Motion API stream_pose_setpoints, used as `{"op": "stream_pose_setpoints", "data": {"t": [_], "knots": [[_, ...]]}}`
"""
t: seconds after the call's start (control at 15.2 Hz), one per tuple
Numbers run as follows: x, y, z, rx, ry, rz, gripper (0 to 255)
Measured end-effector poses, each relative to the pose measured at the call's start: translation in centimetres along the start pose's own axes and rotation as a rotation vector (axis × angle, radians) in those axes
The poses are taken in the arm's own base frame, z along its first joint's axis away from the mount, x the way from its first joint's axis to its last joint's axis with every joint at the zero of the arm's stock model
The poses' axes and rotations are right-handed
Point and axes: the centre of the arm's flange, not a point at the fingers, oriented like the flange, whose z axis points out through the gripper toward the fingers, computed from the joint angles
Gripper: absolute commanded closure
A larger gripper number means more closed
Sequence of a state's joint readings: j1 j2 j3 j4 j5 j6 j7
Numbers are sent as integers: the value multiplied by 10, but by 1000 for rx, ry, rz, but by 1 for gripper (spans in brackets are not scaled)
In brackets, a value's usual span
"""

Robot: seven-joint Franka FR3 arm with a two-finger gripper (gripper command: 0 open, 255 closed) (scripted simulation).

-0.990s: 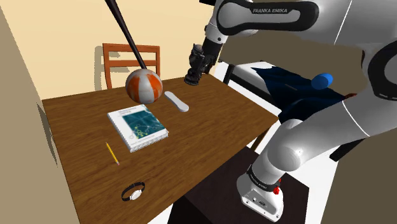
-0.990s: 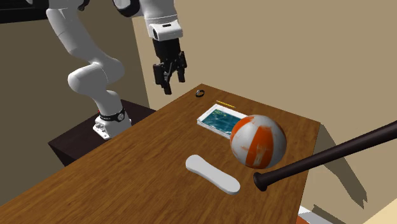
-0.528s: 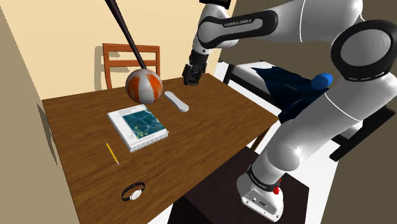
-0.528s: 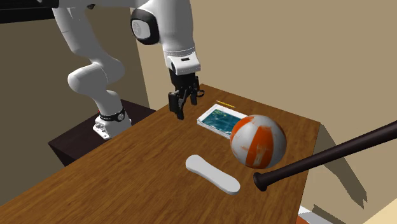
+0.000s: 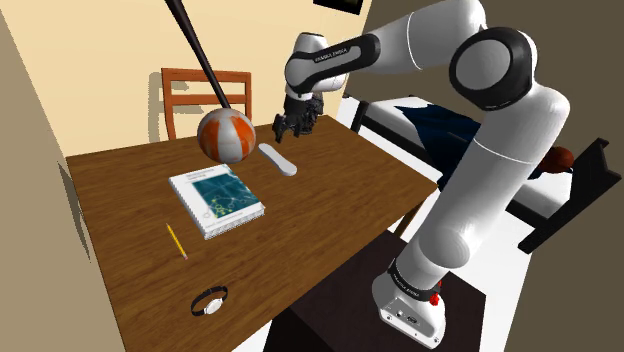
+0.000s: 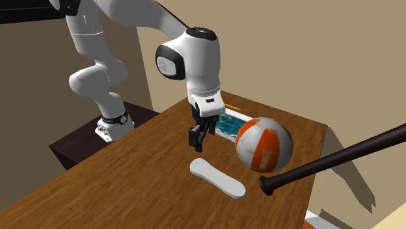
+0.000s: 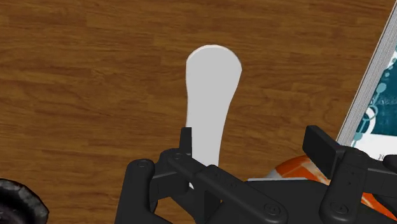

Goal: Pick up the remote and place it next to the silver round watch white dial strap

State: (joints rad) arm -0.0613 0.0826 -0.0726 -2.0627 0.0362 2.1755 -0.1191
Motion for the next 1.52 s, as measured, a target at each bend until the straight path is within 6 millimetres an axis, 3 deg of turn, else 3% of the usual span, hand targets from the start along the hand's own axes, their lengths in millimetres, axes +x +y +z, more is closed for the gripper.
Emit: {"op": "stream_pose_setpoints", "data": {"t": [0.33,0.66,0.99,1.39,1.45,1.52], "knots": [[42,18,54,-2,-25,31,0],[60,27,94,-4,-40,48,0],[61,27,120,-4,-41,49,0],[61,27,123,-4,-40,48,0],[61,27,123,-4,-40,48,255],[61,27,123,-4,-40,48,255]]}}
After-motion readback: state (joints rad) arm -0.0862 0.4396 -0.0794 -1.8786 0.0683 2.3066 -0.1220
